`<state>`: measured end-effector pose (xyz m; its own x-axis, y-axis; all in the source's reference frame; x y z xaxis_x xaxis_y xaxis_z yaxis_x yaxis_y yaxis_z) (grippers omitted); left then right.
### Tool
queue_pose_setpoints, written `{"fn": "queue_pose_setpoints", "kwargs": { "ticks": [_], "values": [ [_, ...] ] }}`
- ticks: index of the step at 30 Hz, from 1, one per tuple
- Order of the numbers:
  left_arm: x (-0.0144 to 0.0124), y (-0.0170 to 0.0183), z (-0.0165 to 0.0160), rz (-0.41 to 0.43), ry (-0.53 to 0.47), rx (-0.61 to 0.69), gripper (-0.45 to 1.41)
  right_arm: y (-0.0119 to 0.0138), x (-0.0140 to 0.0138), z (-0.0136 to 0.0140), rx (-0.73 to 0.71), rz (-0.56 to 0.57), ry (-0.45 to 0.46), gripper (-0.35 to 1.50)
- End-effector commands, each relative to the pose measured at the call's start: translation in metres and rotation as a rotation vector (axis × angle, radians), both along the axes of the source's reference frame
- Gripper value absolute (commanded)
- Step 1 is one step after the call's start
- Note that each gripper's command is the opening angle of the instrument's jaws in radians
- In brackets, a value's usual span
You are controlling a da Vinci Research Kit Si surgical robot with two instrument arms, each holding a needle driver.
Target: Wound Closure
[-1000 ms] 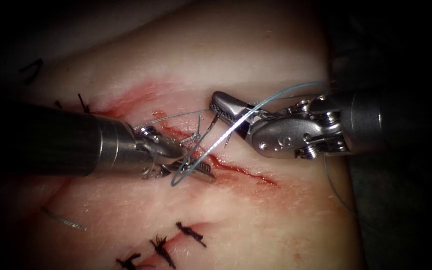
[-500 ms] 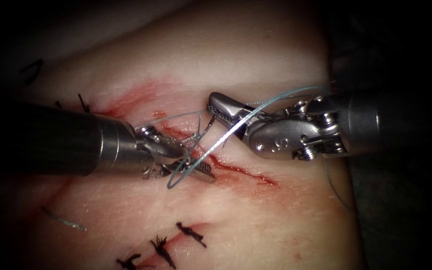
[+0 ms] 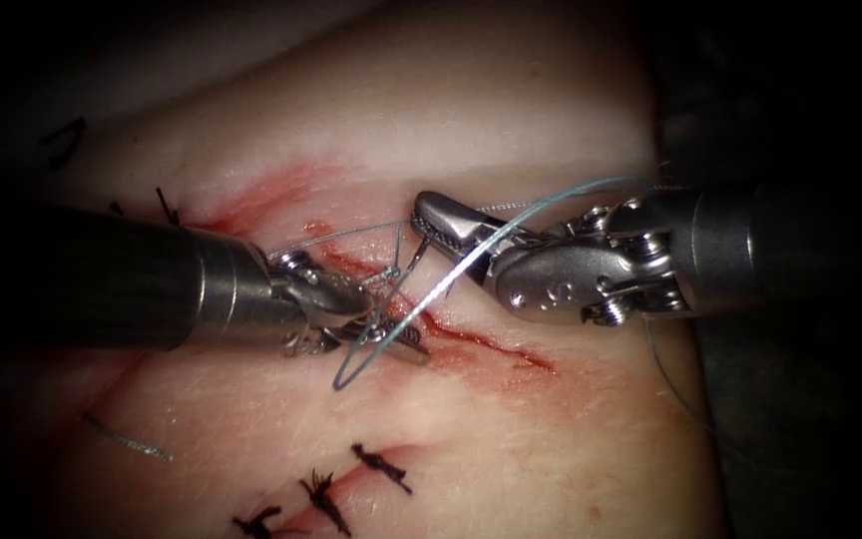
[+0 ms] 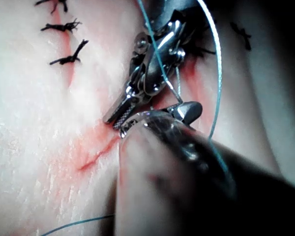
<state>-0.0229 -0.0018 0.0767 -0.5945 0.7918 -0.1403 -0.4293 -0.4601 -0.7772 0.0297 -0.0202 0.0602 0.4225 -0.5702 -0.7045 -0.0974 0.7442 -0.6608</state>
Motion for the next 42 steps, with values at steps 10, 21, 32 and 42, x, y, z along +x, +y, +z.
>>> {"fn": "queue_pose_setpoints", "kwargs": {
  "ticks": [10,21,32,42],
  "values": [
    [-0.0005,-0.0002,0.0006,0.001,0.0,0.001,0.26,-0.0005,0.001,0.0006,0.018,0.001,0.001,-0.35],
    [-0.0005,-0.0002,0.0006,-0.003,0.002,0.005,0.27,0.0002,0.0013,-0.0001,-0.008,-0.016,-0.007,-0.35],
    [-0.0005,-0.0002,0.0006,-0.007,0.004,0.009,0.27,0.0003,0.0013,-0.0014,-0.059,-0.03,-0.006,-0.35],
    [-0.0005,-0.0002,0.0006,-0.007,0.004,0.009,0.27,-0.0001,0.0012,-0.0002,-0.027,-0.034,-0.036,-0.35]
  ]
}}
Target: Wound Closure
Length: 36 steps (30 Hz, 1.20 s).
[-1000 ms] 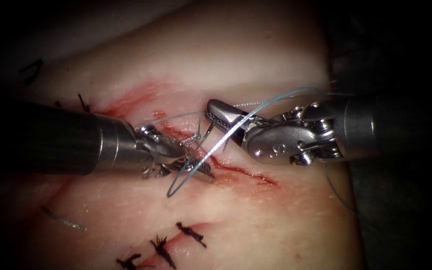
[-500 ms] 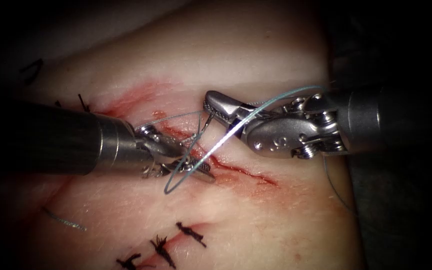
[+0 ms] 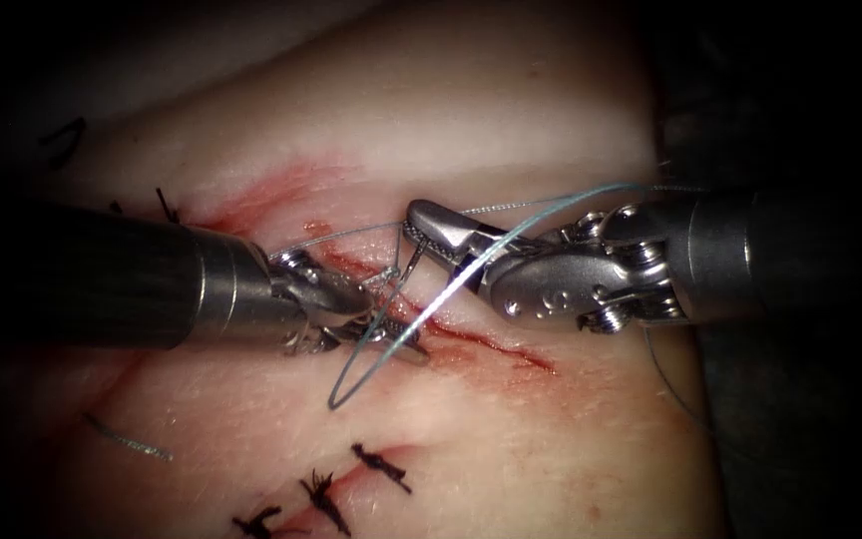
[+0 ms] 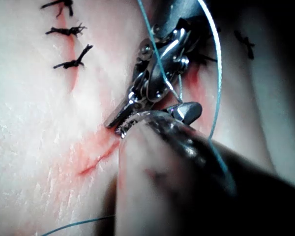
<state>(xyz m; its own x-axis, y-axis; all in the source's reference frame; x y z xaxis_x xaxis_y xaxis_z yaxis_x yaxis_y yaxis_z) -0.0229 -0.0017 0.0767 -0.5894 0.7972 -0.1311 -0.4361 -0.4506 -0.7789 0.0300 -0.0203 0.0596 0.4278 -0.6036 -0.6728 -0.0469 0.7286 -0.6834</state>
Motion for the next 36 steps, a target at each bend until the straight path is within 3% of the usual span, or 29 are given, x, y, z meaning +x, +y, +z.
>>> {"fn": "queue_pose_setpoints", "kwargs": {
  "ticks": [1,28,36],
  "values": [
    [-0.0005,-0.0003,0.0006,0.0,0.0,0.001,0.27,-0.0001,0.0009,0.0004,0.0,0.0,0.001,-0.35],
    [-0.0005,-0.0003,0.0005,-0.007,0.004,0.009,0.27,-0.0026,0.0016,0.0027,0.059,-0.048,-0.055,-0.35],
    [-0.0005,-0.0003,0.0005,-0.007,0.004,0.009,0.27,-0.0024,0.0017,0.0022,0.069,-0.063,-0.053,-0.35]
  ]
}}
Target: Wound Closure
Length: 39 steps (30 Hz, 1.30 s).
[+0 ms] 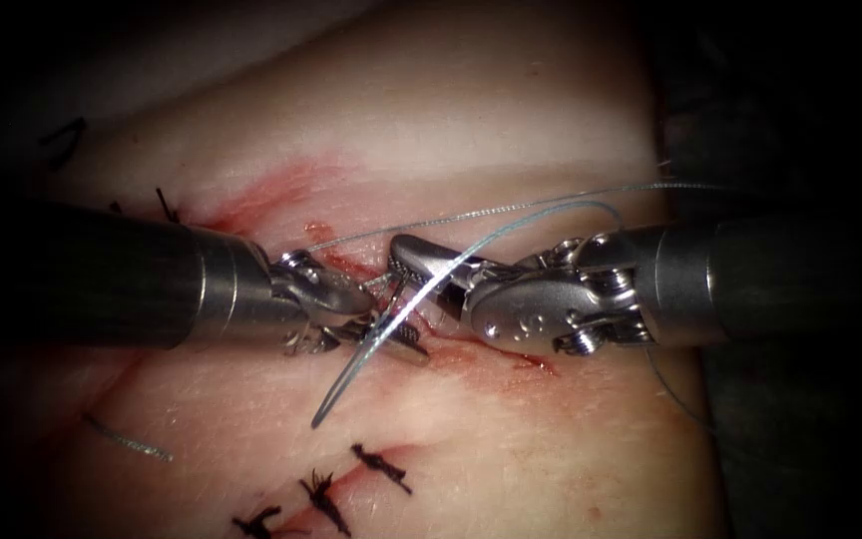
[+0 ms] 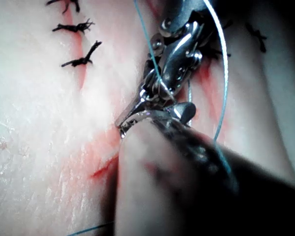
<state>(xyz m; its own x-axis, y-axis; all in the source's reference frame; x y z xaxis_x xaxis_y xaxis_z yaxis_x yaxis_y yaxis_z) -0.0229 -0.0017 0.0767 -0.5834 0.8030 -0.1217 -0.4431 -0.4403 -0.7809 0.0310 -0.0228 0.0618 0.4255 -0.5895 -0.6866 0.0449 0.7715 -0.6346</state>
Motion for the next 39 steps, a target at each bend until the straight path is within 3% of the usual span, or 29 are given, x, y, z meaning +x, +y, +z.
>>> {"fn": "queue_pose_setpoints", "kwargs": {
  "ticks": [1,6,13,18,39],
  "values": [
    [-0.0004,-0.0003,0.0005,0.001,0.0,0.0,0.26,0.0005,0.0007,-0.0003,0.018,0.026,0.017,-0.35],
    [-0.0003,-0.0008,0.0008,0.019,0.03,-0.004,0.14,0.0034,0.0,-0.0015,0.084,0.139,0.078,-0.35],
    [0.0,-0.0015,0.0013,0.052,0.055,0.003,0.1,0.0034,-0.0006,-0.0009,0.123,0.151,0.092,-0.35],
    [0.0,-0.0017,0.0015,0.064,0.059,0.003,0.1,0.0036,-0.0004,-0.0008,0.246,0.217,0.127,-0.35],
    [-0.0001,-0.0016,0.0014,0.065,0.059,0.004,0.15,0.0037,0.0001,-0.0017,0.084,0.118,0.116,-0.35]
  ]
}}
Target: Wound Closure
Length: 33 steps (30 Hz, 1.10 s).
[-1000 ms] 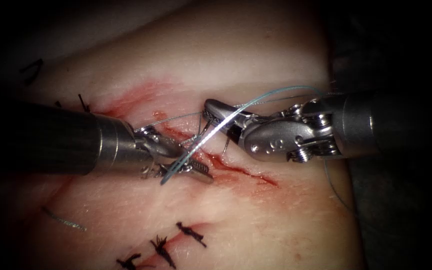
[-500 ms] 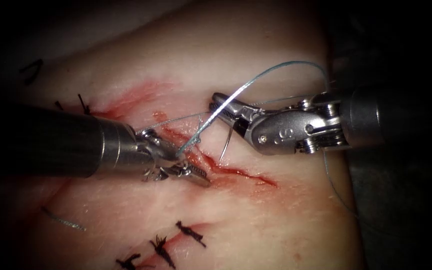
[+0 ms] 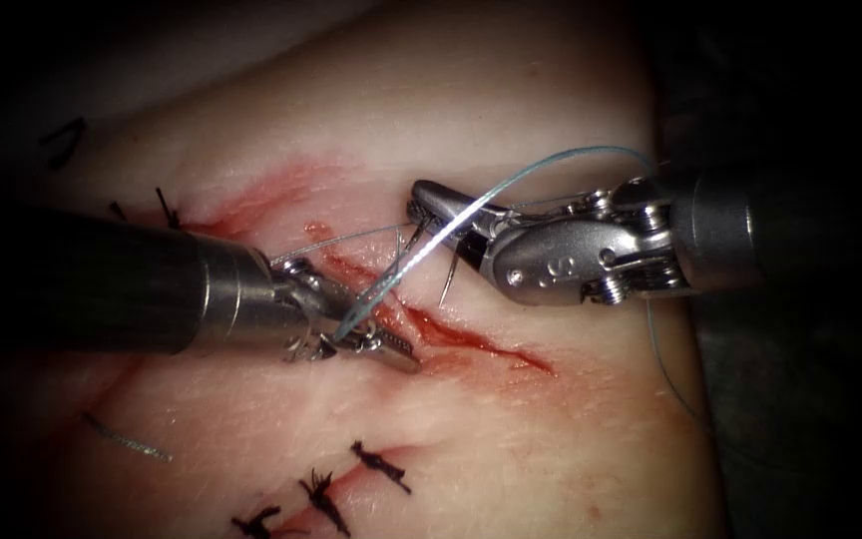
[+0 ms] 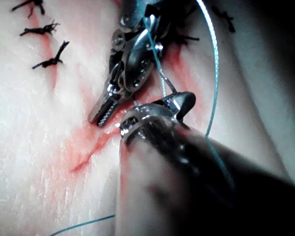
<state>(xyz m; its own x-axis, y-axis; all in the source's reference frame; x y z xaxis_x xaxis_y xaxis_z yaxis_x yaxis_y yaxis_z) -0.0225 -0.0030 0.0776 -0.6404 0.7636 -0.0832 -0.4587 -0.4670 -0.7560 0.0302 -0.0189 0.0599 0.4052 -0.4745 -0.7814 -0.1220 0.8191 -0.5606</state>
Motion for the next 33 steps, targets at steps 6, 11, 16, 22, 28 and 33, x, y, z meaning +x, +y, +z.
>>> {"fn": "queue_pose_setpoints", "kwargs": {
  "ticks": [6,11,16,22,28,33],
  "values": [
    [-0.0005,-0.0003,0.0005,0.0,0.0,0.001,0.15,-0.0004,0.001,0.0001,-0.02,-0.025,-0.012,-0.35],
    [-0.0005,-0.0003,0.0005,0.0,0.0,0.001,0.15,-0.0008,0.001,0.0006,-0.023,-0.037,-0.029,-0.35],
    [-0.0005,-0.0003,0.0005,0.0,0.0,0.001,0.15,-0.0008,0.0007,0.0009,-0.03,-0.053,-0.056,-0.35],
    [-0.0005,-0.0003,0.0005,0.0,0.0,0.001,0.15,-0.0011,0.0006,0.0013,-0.05,-0.085,-0.079,-0.35],
    [-0.0005,-0.0003,0.0005,0.0,0.0,0.001,0.15,-0.001,0.0007,0.0011,-0.079,-0.105,-0.087,-0.35],
    [-0.0005,-0.0003,0.0005,0.0,0.0,0.001,0.15,-0.0008,0.0007,0.0008,-0.102,-0.114,-0.094,-0.35]
  ]
}}
